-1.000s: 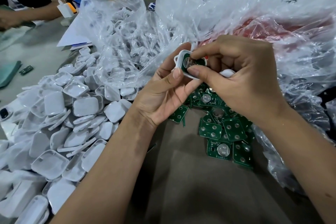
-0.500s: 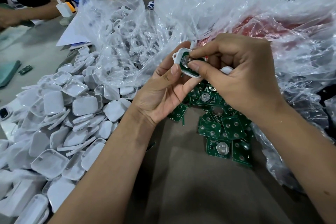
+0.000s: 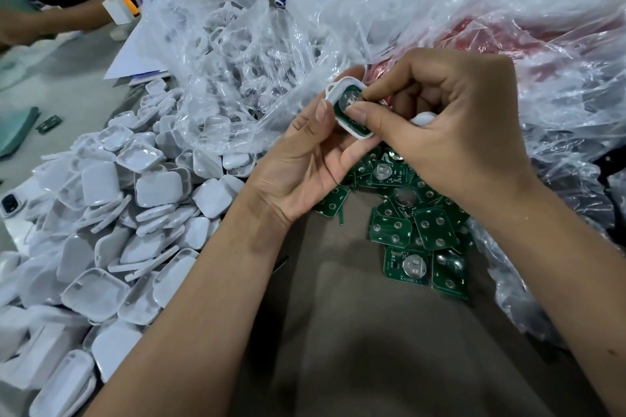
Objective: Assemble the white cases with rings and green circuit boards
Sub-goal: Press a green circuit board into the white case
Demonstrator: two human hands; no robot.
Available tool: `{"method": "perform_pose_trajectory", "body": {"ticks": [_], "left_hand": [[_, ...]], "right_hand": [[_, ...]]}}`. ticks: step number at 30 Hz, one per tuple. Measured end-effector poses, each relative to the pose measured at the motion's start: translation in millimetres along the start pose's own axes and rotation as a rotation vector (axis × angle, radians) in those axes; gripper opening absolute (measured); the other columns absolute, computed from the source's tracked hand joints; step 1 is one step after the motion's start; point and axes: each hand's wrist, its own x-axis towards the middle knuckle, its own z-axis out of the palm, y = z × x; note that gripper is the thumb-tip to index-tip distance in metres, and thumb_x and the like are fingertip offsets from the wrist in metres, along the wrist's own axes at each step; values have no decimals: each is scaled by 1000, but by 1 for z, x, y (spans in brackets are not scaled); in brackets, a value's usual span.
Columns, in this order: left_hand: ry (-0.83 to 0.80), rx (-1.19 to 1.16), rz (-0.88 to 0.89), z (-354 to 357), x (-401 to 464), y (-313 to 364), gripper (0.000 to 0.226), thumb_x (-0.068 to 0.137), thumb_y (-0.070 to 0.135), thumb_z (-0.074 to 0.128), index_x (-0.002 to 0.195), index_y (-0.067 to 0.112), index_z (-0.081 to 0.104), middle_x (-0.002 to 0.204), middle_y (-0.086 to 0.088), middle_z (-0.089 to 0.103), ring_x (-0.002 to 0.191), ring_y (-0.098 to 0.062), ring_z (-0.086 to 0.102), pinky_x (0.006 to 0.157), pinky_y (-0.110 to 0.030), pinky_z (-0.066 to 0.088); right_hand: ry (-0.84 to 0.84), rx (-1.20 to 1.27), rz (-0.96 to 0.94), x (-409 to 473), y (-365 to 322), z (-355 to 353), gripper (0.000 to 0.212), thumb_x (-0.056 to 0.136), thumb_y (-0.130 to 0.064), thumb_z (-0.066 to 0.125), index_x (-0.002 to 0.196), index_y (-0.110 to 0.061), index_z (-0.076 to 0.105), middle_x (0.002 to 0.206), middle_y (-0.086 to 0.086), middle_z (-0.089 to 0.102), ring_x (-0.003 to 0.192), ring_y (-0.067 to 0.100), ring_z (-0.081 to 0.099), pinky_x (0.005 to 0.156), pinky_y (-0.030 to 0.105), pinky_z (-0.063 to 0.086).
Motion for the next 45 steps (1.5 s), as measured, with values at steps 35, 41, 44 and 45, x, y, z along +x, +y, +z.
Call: {"method": "perform_pose_trajectory", "body": {"ticks": [35, 41, 44, 45], "left_hand": [[-161, -115, -106, 5, 0, 0, 51, 74, 5, 80, 122, -6, 67, 119, -30, 68, 102, -51, 70, 88, -49, 61], [-165, -101, -78, 4, -1, 0, 49, 76, 12, 79, 122, 0, 70, 119, -24, 71, 101, -46, 72, 88, -45, 61], [-136, -52, -51, 1, 0, 1, 43, 83, 21, 71, 123, 5, 71, 120, -17, 72, 101, -39, 73, 89, -40, 61], [-100, -12, -44, 0, 1, 1, 44, 84, 26, 67, 123, 6, 70, 118, -15, 73, 100, -35, 74, 87, -38, 62]], "right_hand": [[239, 529, 753, 7, 8, -10, 56, 91, -65, 60, 78, -10, 58, 71, -1, 56, 63, 26, 51, 54, 25, 48], [139, 638, 829, 10, 18, -11, 40, 97, -52, 63, 106, -14, 62, 72, -1, 49, 54, 14, 45, 41, 23, 37], [115, 345, 292, 8, 8, -12, 17, 102, -30, 67, 94, -15, 63, 63, 17, 44, 48, 30, 29, 42, 34, 25], [87, 229, 141, 8, 6, -12, 13, 101, -27, 69, 99, -14, 67, 63, 18, 50, 44, 23, 35, 42, 29, 26]]}}
